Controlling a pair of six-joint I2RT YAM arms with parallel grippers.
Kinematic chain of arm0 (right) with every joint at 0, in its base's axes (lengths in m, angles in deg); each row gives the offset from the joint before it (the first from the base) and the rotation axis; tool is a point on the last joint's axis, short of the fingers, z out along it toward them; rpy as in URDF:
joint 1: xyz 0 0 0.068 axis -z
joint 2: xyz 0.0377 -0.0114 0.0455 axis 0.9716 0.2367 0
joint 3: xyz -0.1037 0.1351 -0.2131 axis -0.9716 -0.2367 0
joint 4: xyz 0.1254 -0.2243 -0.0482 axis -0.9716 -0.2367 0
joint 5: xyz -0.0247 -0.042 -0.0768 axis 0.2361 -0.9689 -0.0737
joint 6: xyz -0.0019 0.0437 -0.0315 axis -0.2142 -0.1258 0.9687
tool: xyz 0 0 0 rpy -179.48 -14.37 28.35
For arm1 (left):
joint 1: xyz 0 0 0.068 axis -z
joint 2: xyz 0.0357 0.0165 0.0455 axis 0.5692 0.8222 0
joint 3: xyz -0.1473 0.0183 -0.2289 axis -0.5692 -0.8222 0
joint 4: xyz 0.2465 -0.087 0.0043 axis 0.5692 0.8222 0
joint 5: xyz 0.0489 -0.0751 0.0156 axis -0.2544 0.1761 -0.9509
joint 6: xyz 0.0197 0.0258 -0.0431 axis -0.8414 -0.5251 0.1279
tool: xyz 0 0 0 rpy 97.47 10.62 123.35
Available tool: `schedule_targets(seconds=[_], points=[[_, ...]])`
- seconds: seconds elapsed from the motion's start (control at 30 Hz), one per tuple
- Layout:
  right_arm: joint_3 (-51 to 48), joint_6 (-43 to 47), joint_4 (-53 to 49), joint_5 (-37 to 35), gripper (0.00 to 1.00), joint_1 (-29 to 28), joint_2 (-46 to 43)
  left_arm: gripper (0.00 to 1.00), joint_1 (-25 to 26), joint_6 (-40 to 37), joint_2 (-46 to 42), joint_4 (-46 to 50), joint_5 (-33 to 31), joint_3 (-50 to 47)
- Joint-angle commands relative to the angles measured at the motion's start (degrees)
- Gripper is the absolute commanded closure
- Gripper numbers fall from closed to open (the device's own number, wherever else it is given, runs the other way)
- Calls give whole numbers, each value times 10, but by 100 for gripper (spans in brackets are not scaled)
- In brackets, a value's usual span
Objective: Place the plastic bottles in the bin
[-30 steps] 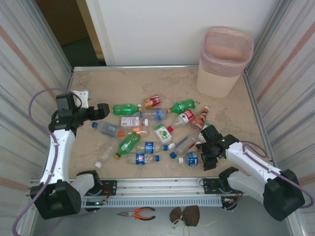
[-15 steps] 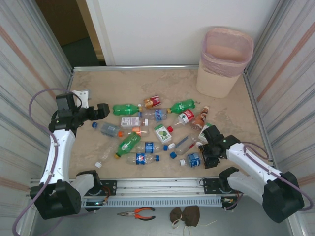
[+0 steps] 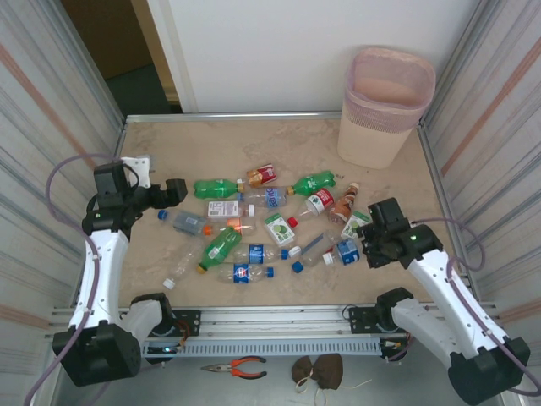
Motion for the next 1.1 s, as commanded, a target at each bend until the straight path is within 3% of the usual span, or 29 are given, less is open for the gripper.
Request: schedule_targets(seconds=[0.0,0.23,0.4,0.87,1.07], points=[[54,131,-1,-56,44,15,-6,1,-5,-3,-8,-17,-4,-5],[194,376,76,-52,45,78,41,1,-5,0,-1,-24,4,-6],[307,488,127,-26,45,121,109,1,-6,3,4,-29,9,-7],[578,655,340,-20,46,170,357,1,-7,7,9,-38,11,-14],[714,683,361,-20,46,191,486,1,-7,3,8,-37,3,-15]])
